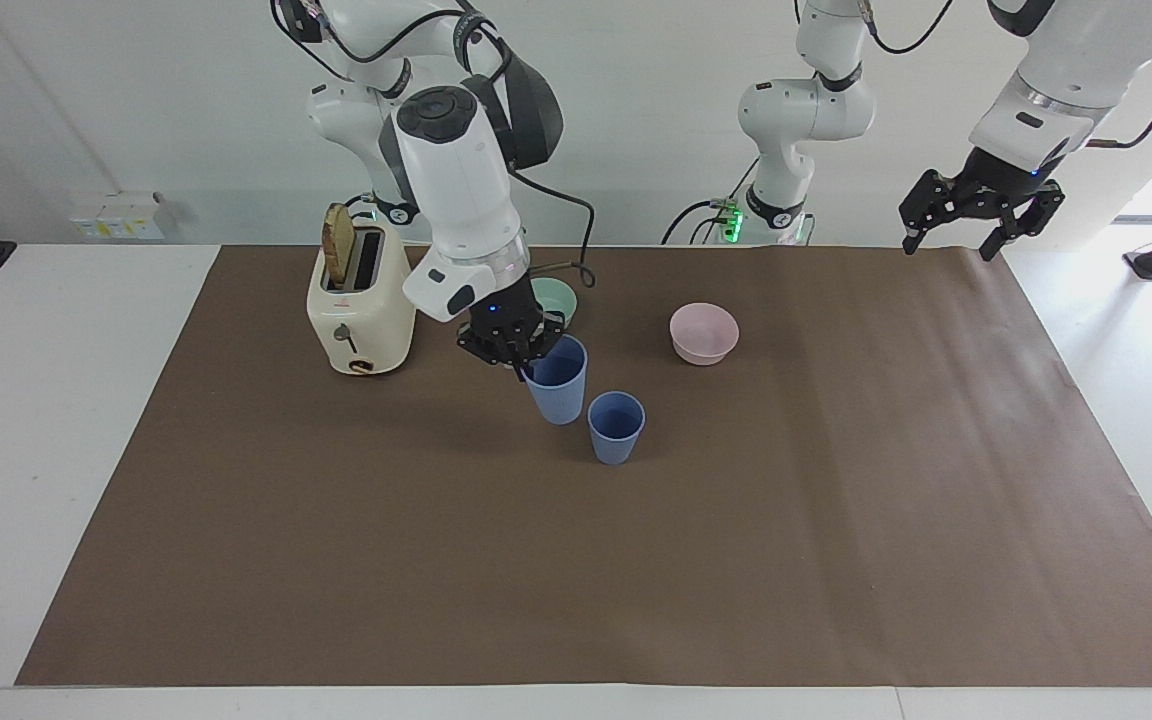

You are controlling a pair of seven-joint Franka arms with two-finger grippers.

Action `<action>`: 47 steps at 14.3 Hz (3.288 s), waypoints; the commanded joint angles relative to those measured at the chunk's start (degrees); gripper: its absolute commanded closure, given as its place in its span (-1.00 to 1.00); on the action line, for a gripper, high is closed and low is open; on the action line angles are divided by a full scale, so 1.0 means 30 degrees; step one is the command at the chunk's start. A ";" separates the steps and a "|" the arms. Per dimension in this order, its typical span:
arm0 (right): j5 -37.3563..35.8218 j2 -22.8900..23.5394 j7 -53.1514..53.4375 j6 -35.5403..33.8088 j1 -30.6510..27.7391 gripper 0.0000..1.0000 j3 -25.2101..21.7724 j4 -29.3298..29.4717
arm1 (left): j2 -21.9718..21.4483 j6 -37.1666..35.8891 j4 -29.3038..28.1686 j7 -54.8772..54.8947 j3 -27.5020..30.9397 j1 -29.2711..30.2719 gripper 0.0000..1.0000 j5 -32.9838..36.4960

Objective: Stack blue cups with both arms
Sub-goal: 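Grasp the blue cup with the right gripper and carry it over the placed cup, then lower the held blue cup into the placed cup with the right gripper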

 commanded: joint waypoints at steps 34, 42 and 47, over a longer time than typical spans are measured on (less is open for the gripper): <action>0.0142 0.1454 0.0506 0.1102 0.0794 1.00 0.0884 -0.0616 | -0.0126 -0.0365 0.0115 0.0049 -0.0083 0.0245 -1.00 -0.0199; -0.0298 0.2361 0.0564 0.2361 0.0823 1.00 0.0884 -0.0704 | -0.0126 -0.0365 0.0115 0.0049 -0.0083 0.0245 -1.00 -0.0199; -0.0503 0.2801 0.0594 0.2832 0.0853 1.00 0.0884 -0.0763 | -0.0126 -0.0365 0.0115 0.0049 -0.0083 0.0245 -1.00 -0.0199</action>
